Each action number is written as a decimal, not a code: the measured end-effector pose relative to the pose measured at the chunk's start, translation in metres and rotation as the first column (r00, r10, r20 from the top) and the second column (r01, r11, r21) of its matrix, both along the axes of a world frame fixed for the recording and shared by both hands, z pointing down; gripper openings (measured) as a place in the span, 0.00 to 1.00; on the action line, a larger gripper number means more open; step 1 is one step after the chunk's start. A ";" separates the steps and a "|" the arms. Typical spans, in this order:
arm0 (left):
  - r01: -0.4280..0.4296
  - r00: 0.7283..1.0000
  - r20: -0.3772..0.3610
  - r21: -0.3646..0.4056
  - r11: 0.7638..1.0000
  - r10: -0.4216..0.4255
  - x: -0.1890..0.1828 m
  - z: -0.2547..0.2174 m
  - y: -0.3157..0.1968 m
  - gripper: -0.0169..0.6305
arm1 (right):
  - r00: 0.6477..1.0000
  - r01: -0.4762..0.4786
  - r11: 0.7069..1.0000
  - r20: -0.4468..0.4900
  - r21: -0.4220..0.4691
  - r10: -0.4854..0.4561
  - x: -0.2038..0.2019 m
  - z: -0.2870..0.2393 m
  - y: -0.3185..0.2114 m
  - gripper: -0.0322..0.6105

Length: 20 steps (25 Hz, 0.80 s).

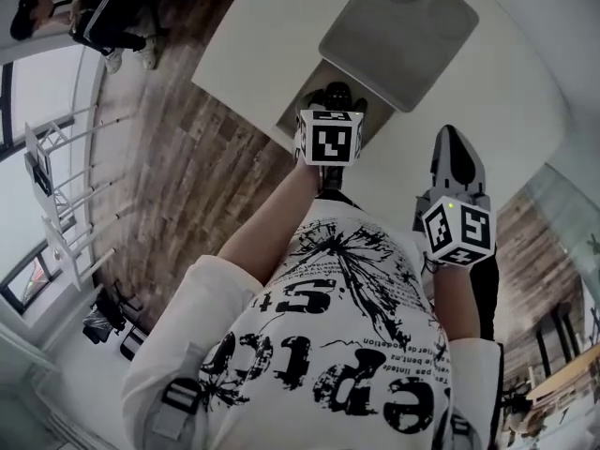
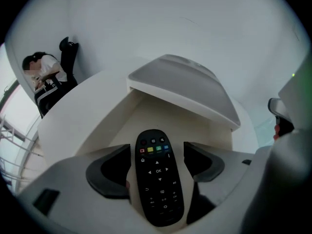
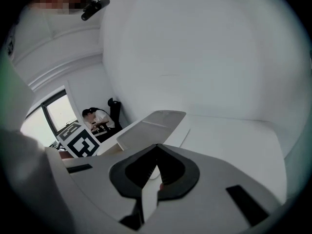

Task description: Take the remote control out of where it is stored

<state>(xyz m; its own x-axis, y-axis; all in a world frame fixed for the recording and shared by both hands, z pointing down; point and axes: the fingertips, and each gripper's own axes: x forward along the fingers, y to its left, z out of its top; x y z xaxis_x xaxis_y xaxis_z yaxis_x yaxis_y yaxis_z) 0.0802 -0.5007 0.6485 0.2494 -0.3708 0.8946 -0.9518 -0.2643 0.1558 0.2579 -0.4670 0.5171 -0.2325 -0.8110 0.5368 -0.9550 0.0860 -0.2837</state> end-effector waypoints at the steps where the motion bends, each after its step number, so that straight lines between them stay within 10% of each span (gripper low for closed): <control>1: 0.018 1.000 0.007 0.009 1.000 -0.019 0.000 -0.001 -0.001 0.57 | 1.000 -0.006 1.000 0.003 0.003 0.006 0.002 -0.001 -0.002 0.05; 20: -0.121 0.992 0.026 0.039 0.992 0.120 0.003 -0.012 0.000 0.43 | 0.998 -0.058 0.998 -0.018 0.014 0.059 0.004 -0.012 -0.007 0.05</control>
<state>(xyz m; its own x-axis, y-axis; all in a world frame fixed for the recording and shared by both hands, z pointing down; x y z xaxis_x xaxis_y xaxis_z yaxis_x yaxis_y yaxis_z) 0.0831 -0.5008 0.6363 0.2732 -0.3754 0.8857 -0.9159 -0.3831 0.1201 0.2615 -0.4741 0.5054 -0.1747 -0.8304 0.5291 -0.9636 0.0337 -0.2654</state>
